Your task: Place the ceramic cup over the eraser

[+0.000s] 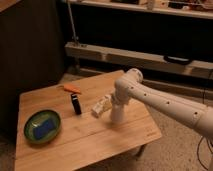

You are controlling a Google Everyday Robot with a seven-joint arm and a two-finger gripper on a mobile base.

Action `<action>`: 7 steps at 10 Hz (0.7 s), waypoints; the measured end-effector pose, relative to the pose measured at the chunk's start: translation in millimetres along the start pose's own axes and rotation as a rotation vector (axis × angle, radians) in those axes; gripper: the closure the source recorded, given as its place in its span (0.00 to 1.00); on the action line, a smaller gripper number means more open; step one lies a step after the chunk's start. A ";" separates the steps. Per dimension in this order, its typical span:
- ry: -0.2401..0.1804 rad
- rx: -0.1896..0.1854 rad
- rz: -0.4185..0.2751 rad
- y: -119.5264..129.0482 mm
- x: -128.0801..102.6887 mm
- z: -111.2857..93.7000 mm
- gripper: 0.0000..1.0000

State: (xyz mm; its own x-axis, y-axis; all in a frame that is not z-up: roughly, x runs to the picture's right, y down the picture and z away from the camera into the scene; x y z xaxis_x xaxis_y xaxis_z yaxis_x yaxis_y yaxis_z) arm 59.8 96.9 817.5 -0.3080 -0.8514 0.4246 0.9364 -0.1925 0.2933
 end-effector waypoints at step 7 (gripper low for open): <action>-0.075 -0.022 0.071 -3.0 -7.3 8.5 0.67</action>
State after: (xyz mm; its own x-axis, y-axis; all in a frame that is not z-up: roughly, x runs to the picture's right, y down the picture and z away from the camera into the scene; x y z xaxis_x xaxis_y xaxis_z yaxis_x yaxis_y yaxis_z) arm 57.9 107.8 820.9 -0.2516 -0.8246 0.5067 0.9596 -0.1441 0.2418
